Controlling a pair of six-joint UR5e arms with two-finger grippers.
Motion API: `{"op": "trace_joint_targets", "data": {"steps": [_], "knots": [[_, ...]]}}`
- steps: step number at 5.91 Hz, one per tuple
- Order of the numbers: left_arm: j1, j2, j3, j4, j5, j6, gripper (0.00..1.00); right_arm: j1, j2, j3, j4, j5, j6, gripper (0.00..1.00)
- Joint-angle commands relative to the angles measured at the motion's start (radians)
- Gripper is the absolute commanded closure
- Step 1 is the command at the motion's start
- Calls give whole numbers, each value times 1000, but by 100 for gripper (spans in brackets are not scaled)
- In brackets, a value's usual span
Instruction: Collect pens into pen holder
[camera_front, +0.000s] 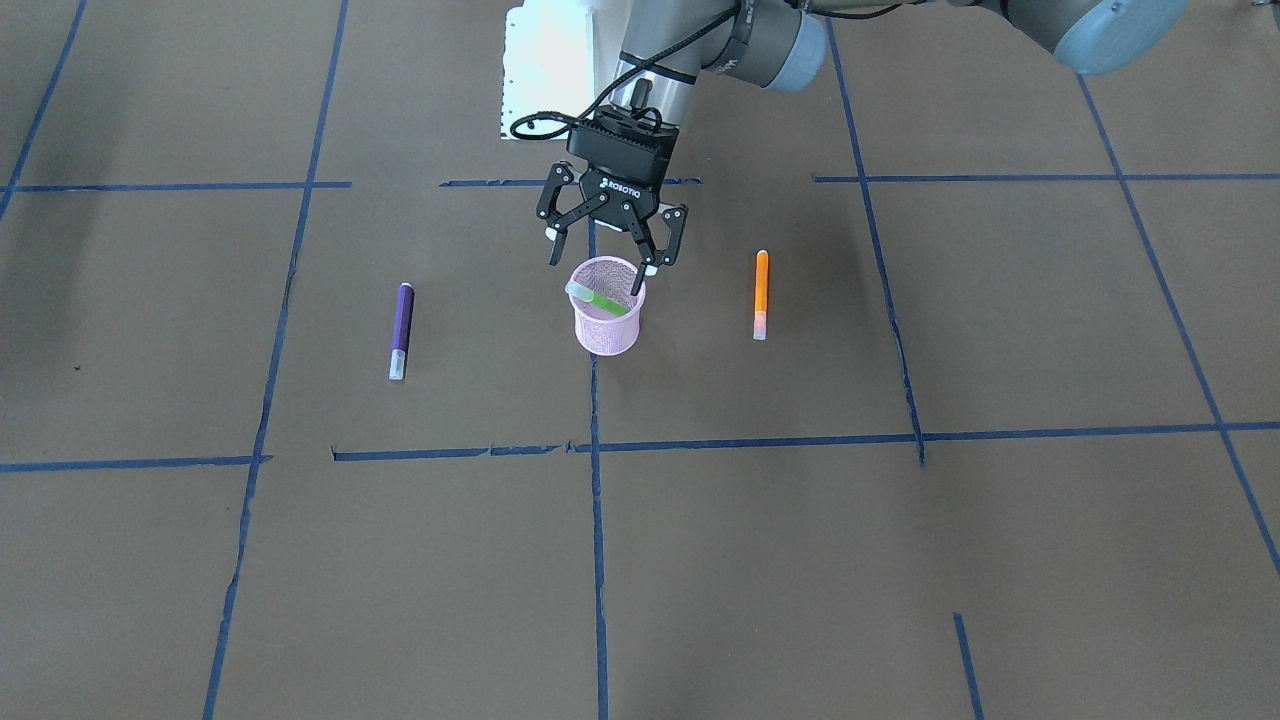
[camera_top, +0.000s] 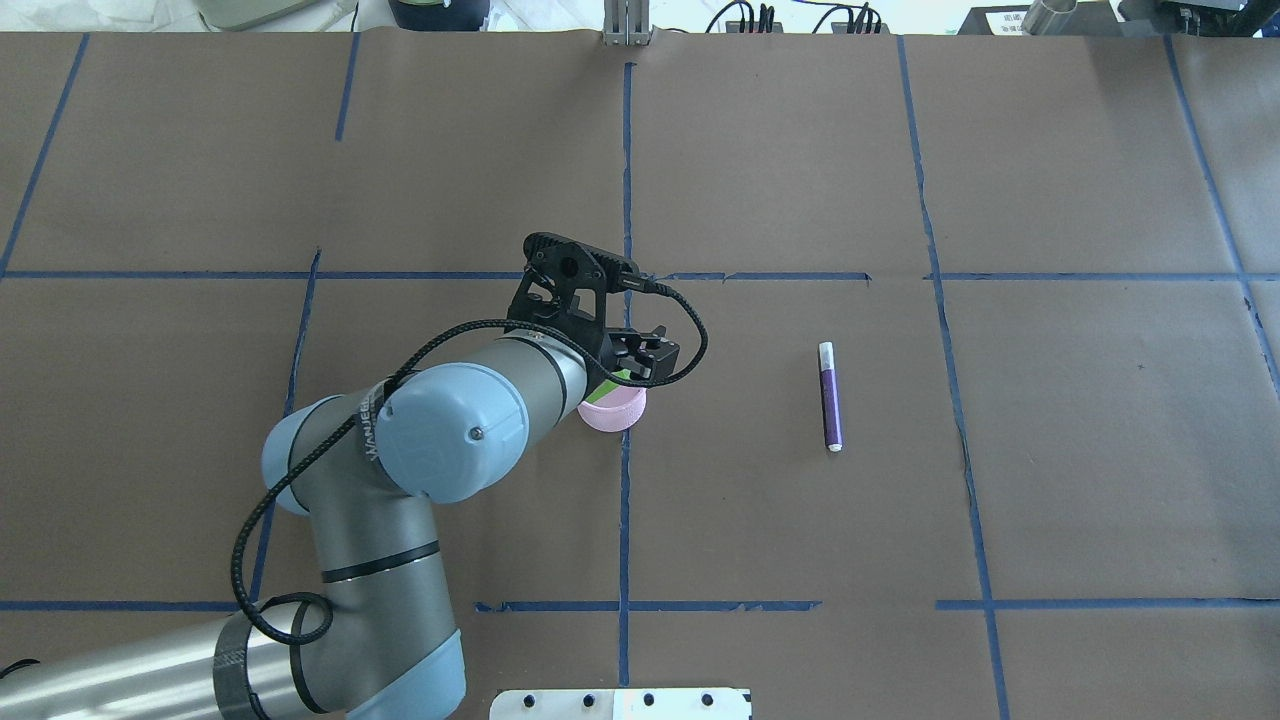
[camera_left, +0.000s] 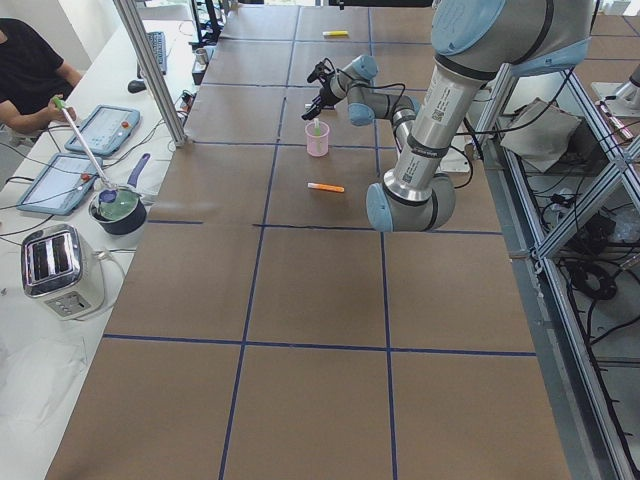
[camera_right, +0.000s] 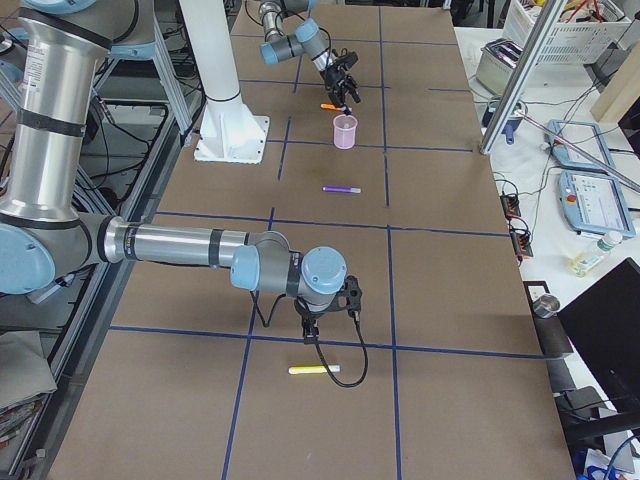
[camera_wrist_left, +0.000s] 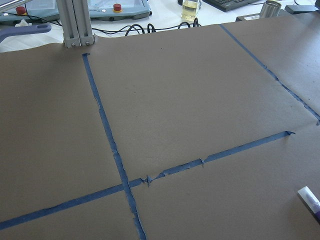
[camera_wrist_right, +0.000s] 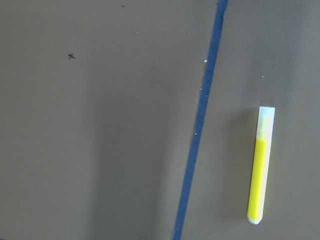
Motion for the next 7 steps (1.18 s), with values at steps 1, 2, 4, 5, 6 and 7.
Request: {"op": "trace_joint_targets", "data": {"steps": [1,2,4,5,6,7], "knots": [[-46,101,-66,33,-143,5,2,-29,89,-212,146,-34,108,1],[-43,100,-66,31,-145,4,2,-34,98,-256,146,-106,112,1],[-46,101,-68,31,-147,4,2,-89,152,-341,154,-111,114,3],[-52,102,-68,31,-150,5,2,-106,190,-381,154,-109,116,4],[-90,102,-68,34,-235,5,5,-109,190,-382,154,-109,113,9],[-156,112,-57,39,-359,5,7,-109,190,-389,154,-108,112,13]]}}
